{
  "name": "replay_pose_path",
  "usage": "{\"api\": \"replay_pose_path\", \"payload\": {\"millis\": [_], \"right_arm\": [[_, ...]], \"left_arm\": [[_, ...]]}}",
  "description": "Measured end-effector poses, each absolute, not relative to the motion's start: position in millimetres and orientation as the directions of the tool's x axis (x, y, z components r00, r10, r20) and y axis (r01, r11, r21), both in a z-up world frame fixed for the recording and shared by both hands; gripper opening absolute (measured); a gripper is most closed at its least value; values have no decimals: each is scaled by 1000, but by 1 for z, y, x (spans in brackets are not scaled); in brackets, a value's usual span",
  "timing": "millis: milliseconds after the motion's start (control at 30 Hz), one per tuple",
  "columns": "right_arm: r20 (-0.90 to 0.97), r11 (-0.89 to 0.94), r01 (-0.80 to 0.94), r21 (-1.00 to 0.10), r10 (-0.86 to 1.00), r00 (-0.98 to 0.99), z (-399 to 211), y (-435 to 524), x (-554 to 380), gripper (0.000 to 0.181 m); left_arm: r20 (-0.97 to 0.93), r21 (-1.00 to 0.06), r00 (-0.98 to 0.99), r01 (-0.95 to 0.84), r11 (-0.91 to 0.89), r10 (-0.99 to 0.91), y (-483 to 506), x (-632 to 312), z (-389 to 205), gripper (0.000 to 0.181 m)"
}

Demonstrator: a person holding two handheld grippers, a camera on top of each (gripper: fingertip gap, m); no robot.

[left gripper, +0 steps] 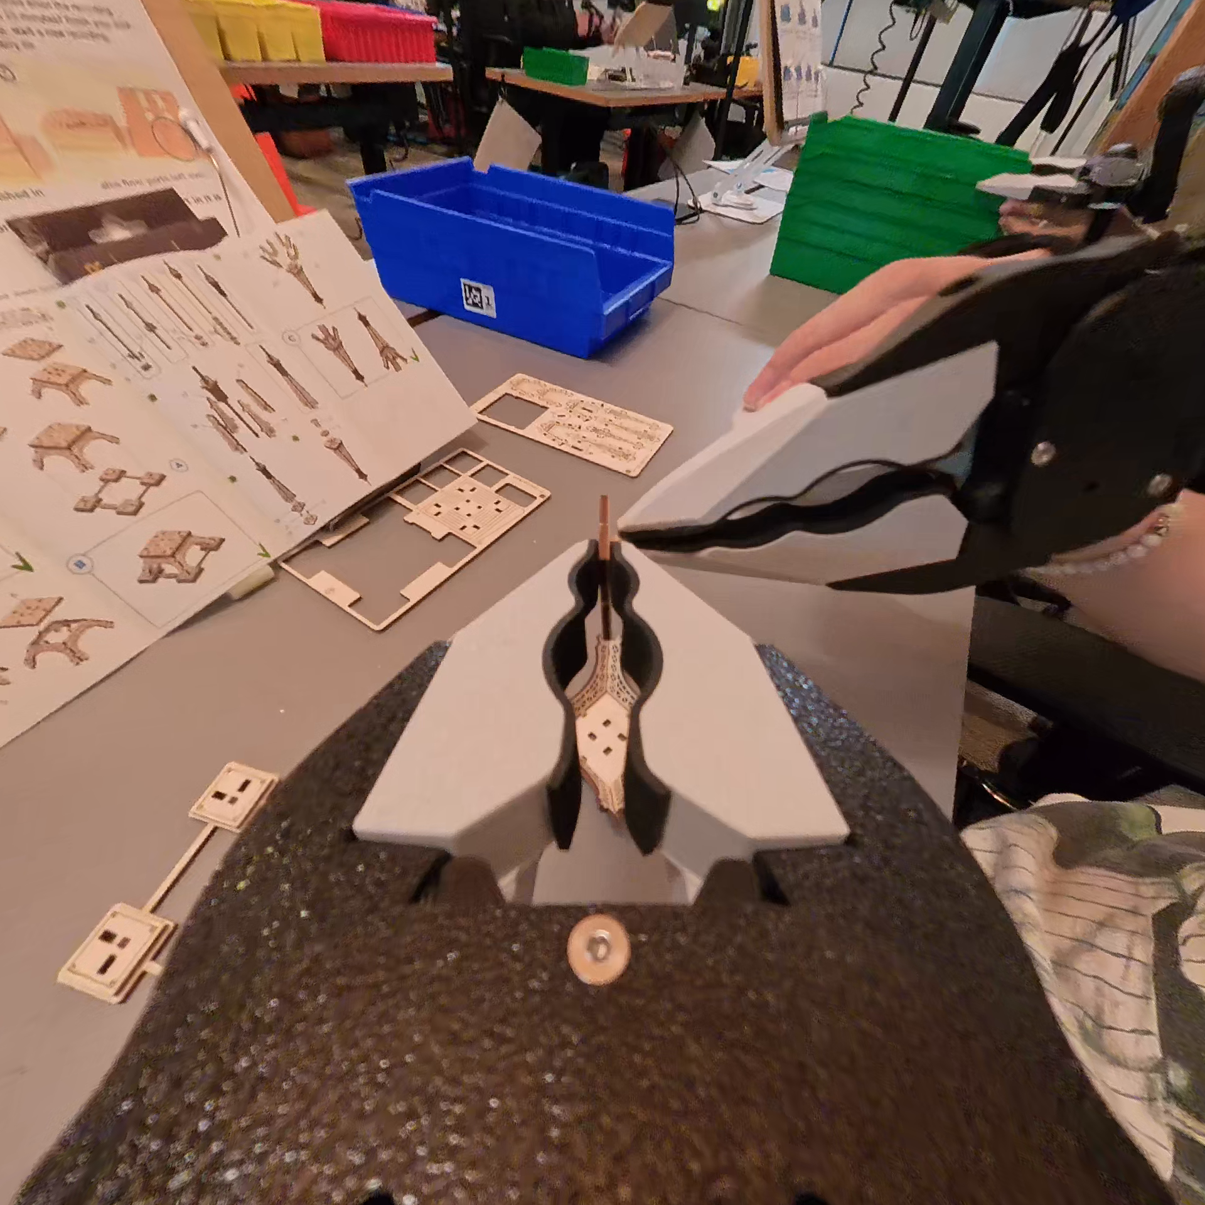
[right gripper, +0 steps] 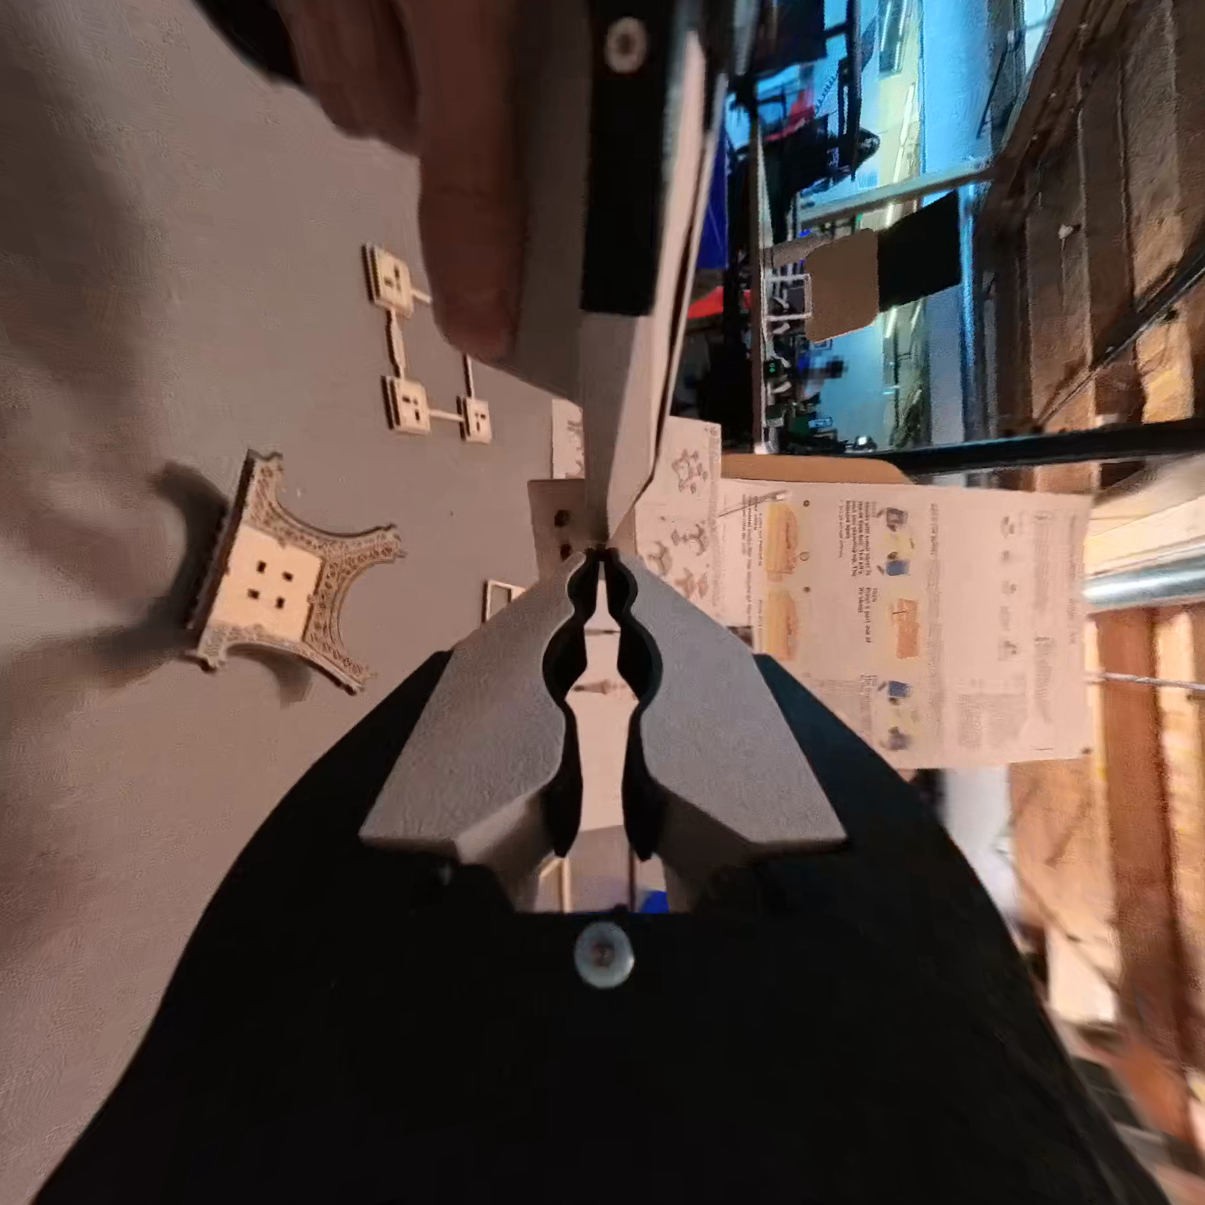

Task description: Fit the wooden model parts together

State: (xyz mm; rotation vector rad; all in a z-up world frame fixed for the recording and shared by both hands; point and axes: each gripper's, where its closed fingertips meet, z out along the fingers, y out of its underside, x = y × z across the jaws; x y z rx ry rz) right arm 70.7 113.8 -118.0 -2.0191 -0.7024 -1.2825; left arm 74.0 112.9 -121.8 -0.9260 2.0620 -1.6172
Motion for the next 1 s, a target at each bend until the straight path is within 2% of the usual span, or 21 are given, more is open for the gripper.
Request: {"api": "replay_pose_path", "payload": {"millis": [33, 67, 100, 200, 233, 267, 300, 400, 433, 467, 567, 600, 667, 767, 800, 833, 900, 933, 967, 1000], "right_arm": [[896, -639, 706, -306, 58, 441, -114, 114, 71, 1], [890, -634, 701, -327, 44, 454, -112, 115, 71, 1], [900, -644, 705, -297, 58, 432, -114, 117, 72, 1], [951, -659, 751, -32, 212, 226, -124, 125, 70, 1], [952, -658, 753, 12, 239, 194, -127, 127, 70, 1], [945, -653, 757, 10, 253, 205, -130, 129, 69, 1], [942, -649, 760, -39, 230, 245, -128, 131, 69, 1], [886, -612, 729, -305, 97, 452, -115, 137, 67, 1], [873, -599, 718, -354, 64, 484, -111, 139, 66, 1], [884, -594, 728, -342, 60, 464, -109, 142, 64, 1], [964, -604, 797, -13, 204, 171, -114, 149, 60, 1], [965, -609, 793, -8, 203, 165, -117, 150, 60, 1], [958, -601, 793, -101, 156, 241, -117, 149, 60, 1], [882, -553, 736, -391, 2, 470, -98, 143, 61, 1], [859, -538, 715, -446, -34, 511, -94, 140, 62, 1], [870, -558, 713, -425, -34, 492, -95, 136, 62, 1], [952, -626, 762, -162, 104, 288, -108, 129, 61, 1], [957, -642, 762, -82, 163, 241, -115, 125, 61, 1], [947, -647, 757, -88, 183, 266, -122, 121, 62, 1], [934, -638, 756, -146, 161, 317, -123, 116, 62, 1]], "left_arm": [[102, -956, -717, -263, 132, -689, 114, 74, -119, 1], [93, -956, -712, -259, 137, -696, 115, 74, -117, 1], [85, -954, -707, -261, 147, -702, 116, 74, -118, 1], [107, -946, -699, -290, 143, -707, 122, 74, -125, 1], [113, -944, -695, -297, 141, -710, 124, 74, -128, 1], [112, -941, -692, -305, 148, -713, 125, 73, -131, 1], [113, -944, -685, -300, 137, -720, 127, 73, -130, 1], [97, -955, -659, -272, 116, -746, 133, 70, -119, 1], [90, -957, -651, -265, 115, -754, 136, 69, -115, 1], [87, -958, -646, -264, 115, -758, 139, 68, -113, 1], [109, -953, -633, -285, 100, -766, 146, 64, -117, 1], [125, -951, -628, -297, 89, -768, 148, 64, -119, 1], [144, -951, -627, -301, 67, -766, 147, 63, -118, 1], [136, -965, -631, -260, 43, -764, 141, 63, -103, 1], [128, -967, -633, -249, 45, -764, 139, 64, -100, 1], [120, -967, -637, -249, 55, -762, 135, 65, -100, 1], [114, -959, -652, -268, 87, -749, 128, 66, -112, 1], [128, -956, -659, -282, 86, -742, 123, 66, -120, 1], [144, -954, -666, -291, 77, -732, 119, 66, -126, 1], [164, -955, -672, -291, 54, -722, 115, 66, -127, 1]]}}
